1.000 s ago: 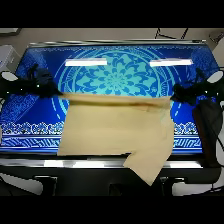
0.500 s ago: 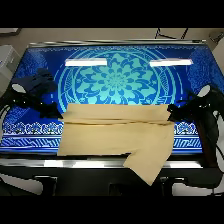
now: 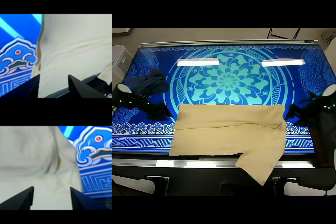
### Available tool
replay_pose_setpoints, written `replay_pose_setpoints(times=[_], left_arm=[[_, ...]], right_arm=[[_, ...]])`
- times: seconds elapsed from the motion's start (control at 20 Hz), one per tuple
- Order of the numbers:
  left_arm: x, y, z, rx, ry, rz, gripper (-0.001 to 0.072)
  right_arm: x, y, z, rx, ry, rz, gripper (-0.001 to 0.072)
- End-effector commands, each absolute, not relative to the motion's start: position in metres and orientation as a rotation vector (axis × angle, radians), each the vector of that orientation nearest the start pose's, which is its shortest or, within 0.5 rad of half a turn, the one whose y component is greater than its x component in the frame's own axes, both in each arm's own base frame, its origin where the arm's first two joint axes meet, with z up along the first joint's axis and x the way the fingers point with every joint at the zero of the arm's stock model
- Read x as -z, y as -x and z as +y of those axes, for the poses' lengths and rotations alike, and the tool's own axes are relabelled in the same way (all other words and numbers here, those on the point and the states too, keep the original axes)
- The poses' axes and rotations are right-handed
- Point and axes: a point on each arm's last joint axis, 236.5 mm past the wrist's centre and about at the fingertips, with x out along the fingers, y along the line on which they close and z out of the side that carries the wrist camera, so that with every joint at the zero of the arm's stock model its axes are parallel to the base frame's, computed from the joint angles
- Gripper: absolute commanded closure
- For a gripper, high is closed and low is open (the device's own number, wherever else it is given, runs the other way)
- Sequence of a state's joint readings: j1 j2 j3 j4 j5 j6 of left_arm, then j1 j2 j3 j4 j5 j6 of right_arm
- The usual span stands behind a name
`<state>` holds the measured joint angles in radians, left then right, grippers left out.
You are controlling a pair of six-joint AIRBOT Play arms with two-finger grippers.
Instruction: Fold the clothes and pants, and hang the long-sleeved shirts on hangers.
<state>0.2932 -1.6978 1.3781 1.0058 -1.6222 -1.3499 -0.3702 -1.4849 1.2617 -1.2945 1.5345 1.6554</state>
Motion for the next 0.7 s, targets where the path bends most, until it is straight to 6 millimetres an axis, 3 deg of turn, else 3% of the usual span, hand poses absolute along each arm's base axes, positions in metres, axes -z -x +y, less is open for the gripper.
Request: replay_pose_setpoints(times=[0.0, 0.1, 0.2, 0.35, 0.45, 0.6, 0.65], left_arm=[[0.038, -0.312, 0.015, 0.273, 0.597, 1.791, 0.0311], [0.058, -0.269, 0.008, 0.264, 0.631, 1.818, 0.0311], [0.085, -0.223, -0.008, 0.271, 0.66, 1.841, 0.0312], [0.101, -0.184, -0.037, 0.357, 0.723, 1.856, 0.0312], [0.109, -0.175, -0.042, 0.345, 0.738, 1.867, 0.0313], [0.115, -0.188, -0.05, 0.322, 0.801, 1.799, 0.034], [0.116, -0.194, -0.052, 0.312, 0.821, 1.772, 0.0424]], right_arm=[[0.015, -0.266, -0.084, 0.209, -0.655, 1.768, 0.0153], [0.026, -0.239, -0.086, 0.247, -0.648, 1.775, 0.0151], [0.04, -0.219, -0.074, 0.234, -0.647, 1.787, 0.0148], [0.049, -0.201, -0.061, 0.215, -0.669, 1.824, 0.0149], [0.048, -0.201, -0.058, 0.205, -0.682, 1.829, 0.0149], [0.048, -0.201, -0.056, 0.2, -0.688, 1.829, 0.015], [0.047, -0.201, -0.056, 0.2, -0.689, 1.832, 0.0152]])
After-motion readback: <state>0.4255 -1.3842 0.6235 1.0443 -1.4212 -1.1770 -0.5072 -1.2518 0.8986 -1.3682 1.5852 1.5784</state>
